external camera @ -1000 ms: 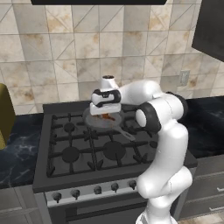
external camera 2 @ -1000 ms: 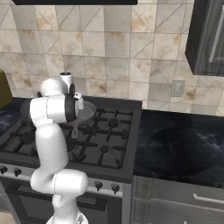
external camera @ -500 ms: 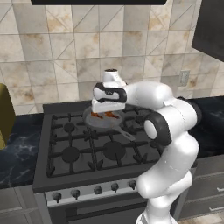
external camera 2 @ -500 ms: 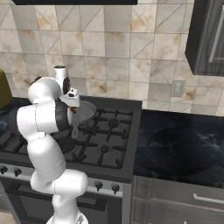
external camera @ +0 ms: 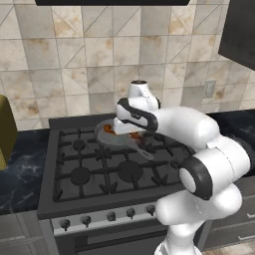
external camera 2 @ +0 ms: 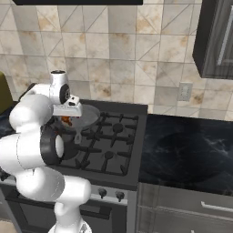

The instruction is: Take the chicken drumsticks from the pan and place one on each plate on the dining counter.

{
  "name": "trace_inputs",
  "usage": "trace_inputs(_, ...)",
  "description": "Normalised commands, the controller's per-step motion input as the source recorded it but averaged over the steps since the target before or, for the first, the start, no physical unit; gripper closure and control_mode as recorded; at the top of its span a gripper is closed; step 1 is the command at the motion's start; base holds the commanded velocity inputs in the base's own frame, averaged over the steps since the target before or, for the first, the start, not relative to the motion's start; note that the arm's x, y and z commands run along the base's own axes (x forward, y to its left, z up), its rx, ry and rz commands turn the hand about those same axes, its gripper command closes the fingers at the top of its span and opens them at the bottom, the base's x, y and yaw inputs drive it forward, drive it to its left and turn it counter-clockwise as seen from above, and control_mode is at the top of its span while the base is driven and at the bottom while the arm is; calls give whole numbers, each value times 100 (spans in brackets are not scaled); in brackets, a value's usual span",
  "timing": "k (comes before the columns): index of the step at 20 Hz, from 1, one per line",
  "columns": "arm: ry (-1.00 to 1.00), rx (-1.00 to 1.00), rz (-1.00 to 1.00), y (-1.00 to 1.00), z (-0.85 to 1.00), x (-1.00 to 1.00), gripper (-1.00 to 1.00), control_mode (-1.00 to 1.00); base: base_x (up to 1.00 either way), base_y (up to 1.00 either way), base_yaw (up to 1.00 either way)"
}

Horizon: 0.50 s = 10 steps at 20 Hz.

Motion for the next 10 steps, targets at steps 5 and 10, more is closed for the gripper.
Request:
trace_inputs(5, -3, 0, -3, -28, 29, -68, 100, -100, 0, 0, 0)
trace_inputs(10, 1, 0, -3, -26, 34, -61, 100, -100, 0, 0, 0)
